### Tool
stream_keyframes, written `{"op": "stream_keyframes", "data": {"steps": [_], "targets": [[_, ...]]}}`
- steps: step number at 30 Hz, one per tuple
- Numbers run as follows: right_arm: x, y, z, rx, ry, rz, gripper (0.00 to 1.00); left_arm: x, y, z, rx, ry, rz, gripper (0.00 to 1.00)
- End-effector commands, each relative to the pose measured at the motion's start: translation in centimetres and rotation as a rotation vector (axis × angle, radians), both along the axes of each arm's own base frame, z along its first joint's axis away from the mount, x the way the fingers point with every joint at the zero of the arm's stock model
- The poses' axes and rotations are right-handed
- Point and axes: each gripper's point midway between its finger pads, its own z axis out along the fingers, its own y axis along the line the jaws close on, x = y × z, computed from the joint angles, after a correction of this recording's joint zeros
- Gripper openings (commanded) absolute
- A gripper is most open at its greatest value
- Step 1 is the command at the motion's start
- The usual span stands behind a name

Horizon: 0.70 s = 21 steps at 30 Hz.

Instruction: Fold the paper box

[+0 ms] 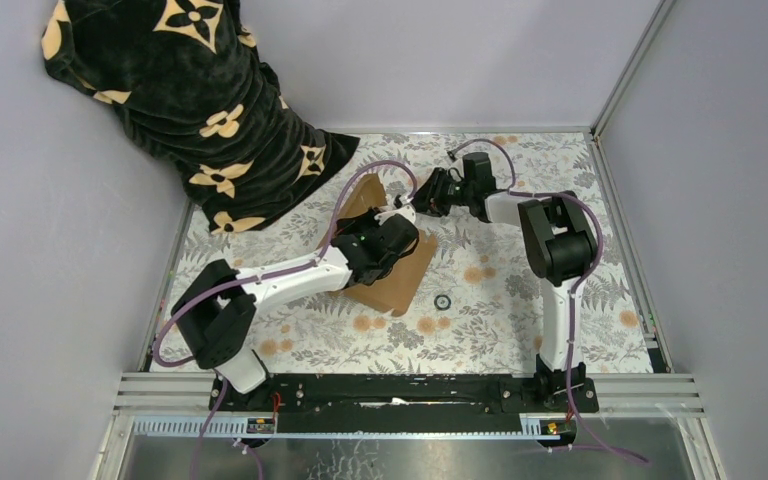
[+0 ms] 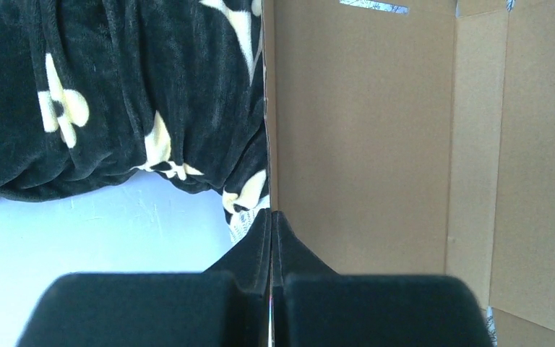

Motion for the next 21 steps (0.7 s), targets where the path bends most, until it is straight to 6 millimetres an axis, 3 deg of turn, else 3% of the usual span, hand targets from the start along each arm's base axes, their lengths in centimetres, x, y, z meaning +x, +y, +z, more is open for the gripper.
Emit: {"op": "stream_keyframes", "data": {"steps": [1,13,21], "targets": [[1.4,1.2,2.0,0.105,-0.041,0.021,0.37,-0.2,-0.8,0.9,-0.050,-0.034,-0.035,0.00],[1.3,2.3,1.8,0.120,-0.043,0.034,0.34,-0.9,-2.4,-0.9,-0.041,-0.004,-0.071,0.00],[1.4,1.5,1.7,0.095,-0.065,0.008,0.35,-1.3,-3.1,-1.7,-0.031,-0.005,-0.087,0.00]]}}
